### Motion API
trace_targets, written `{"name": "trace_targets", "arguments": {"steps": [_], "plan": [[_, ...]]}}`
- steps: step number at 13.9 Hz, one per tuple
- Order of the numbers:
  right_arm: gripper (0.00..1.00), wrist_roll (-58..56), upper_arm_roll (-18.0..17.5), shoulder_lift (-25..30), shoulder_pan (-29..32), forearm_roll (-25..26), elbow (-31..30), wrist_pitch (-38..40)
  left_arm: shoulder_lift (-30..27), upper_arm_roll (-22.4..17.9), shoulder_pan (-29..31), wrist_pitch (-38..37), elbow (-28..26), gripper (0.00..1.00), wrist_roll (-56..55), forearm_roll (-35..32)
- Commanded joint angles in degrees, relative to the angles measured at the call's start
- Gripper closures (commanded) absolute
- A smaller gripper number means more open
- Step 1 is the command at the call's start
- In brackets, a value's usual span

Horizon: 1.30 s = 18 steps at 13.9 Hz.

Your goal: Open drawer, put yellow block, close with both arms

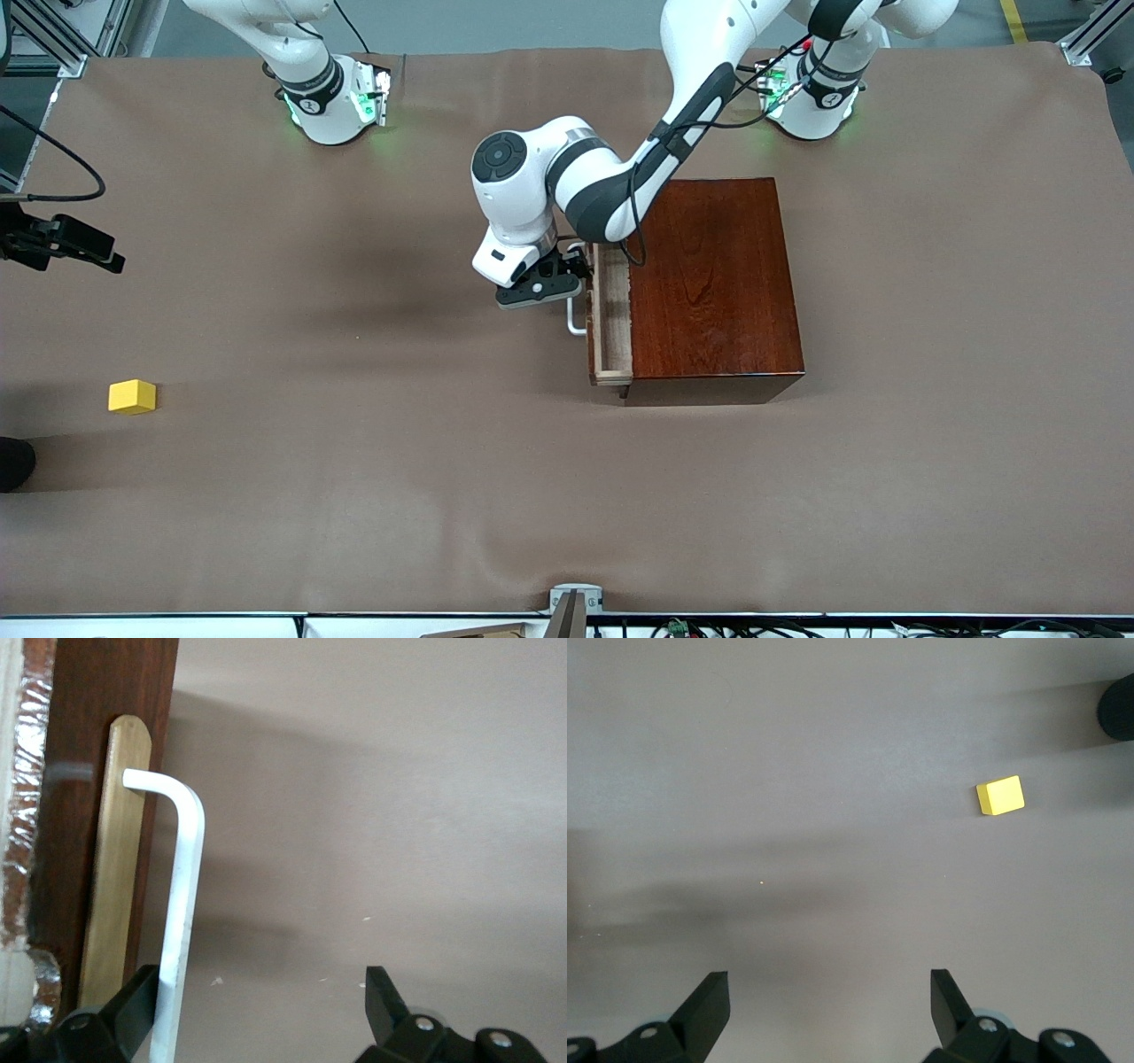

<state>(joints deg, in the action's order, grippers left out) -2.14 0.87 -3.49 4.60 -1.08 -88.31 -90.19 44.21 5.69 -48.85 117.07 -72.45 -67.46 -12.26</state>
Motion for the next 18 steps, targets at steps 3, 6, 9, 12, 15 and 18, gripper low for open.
{"name": "trace_targets", "arguments": {"steps": [3,6,9,12,15,18], "plan": [[0.0,-0.05,0.09,0.06,-0.29,-0.59,0.42,0.11,2.64,0.55,-0.8,7.9,2.4,0.0,-0.83,0.49],[0.0,-0.05,0.09,0.06,-0.2,-0.59,0.42,0.19,2.99,0.73,-1.24,10.27,2.49,0.0,-0.56,0.49],[0.0,-0.05,0.09,0.06,-0.2,-0.59,0.42,0.19,2.99,1.51,-1.6,11.77,2.4,0.0,-0.56,0.49],[0.0,-0.05,0.09,0.06,-0.2,-0.59,0.42,0.19,2.55,1.78,-1.51,11.77,2.4,0.0,-0.21,0.66],[0.0,-0.05,0.18,0.15,-0.2,-0.59,0.42,0.19,2.29,2.22,-0.72,11.77,2.4,0.0,5.48,6.43],[0.0,-0.05,0.09,0.06,-0.2,-0.59,0.42,0.19,2.2,2.13,-0.72,12.65,2.49,0.0,7.96,9.19]]}}
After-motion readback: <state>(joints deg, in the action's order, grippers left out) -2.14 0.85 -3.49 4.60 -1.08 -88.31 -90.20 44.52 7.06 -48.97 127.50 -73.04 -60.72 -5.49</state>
